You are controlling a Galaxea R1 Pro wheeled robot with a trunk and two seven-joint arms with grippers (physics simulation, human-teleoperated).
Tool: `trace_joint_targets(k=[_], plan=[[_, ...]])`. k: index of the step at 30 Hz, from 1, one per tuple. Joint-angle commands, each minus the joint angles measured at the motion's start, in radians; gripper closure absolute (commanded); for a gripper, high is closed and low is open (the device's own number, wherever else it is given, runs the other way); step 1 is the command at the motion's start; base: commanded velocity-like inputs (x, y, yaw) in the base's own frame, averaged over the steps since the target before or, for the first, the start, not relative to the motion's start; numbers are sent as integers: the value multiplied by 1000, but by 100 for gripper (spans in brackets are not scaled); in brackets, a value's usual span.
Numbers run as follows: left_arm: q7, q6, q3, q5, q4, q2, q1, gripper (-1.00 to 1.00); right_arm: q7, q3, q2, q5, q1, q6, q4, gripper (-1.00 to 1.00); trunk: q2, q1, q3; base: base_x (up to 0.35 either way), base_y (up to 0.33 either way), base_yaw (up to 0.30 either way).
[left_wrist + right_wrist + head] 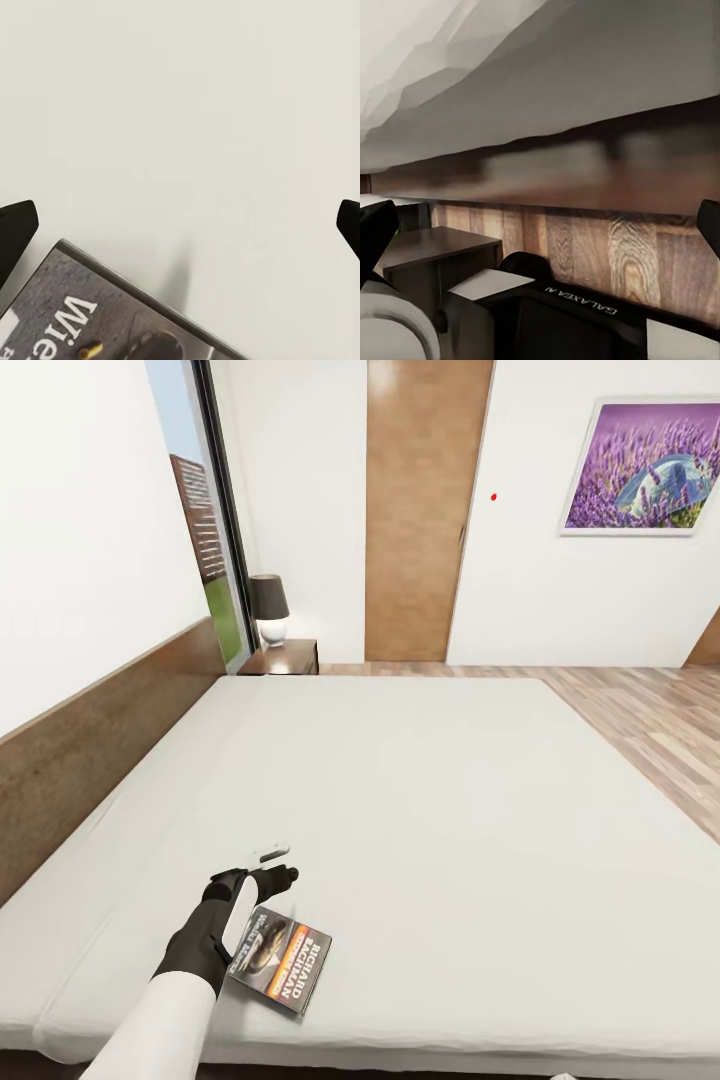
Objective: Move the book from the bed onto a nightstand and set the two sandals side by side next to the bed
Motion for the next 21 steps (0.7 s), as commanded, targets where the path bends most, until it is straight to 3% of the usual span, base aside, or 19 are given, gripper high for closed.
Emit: trace_joint_targets(k=[1,21], plan=[[7,4,2,11,-1,-1,-1,-100,4,0,0,-5,-2,0,4,-100,-7,4,-4,0,0,0],[5,4,3,11,-1,-1,-1,-100,4,0,0,-5,-2,0,4,-100,-14,8,-7,0,6,0]])
